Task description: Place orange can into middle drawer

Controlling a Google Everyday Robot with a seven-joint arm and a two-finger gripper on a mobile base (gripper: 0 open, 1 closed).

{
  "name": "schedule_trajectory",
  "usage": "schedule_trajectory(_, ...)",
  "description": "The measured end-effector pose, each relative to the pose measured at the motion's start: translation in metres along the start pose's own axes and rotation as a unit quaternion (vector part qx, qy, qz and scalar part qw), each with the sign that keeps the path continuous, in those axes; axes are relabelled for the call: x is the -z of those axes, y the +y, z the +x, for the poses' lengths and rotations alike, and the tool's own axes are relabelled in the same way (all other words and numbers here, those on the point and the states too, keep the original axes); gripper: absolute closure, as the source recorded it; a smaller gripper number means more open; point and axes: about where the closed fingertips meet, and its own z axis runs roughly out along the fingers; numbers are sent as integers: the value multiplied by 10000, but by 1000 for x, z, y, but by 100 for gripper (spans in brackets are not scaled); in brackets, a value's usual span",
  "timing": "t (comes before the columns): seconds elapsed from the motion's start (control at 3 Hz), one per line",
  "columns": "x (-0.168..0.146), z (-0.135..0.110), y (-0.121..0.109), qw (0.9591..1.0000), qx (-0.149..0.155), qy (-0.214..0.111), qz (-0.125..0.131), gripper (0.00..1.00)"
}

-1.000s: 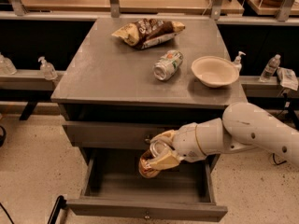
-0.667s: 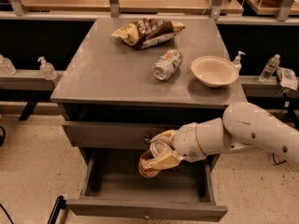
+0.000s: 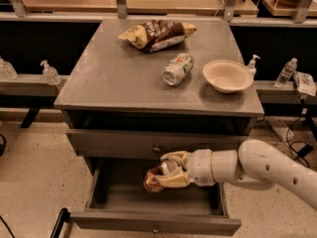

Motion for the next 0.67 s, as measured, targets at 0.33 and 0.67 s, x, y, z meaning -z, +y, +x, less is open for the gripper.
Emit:
schedule_trajectory(0.33, -2, 36, -26, 9917, 104, -1043, 739, 100)
schedule_trajectory(0.67, -7, 76, -35, 9822, -81, -1606, 966, 100)
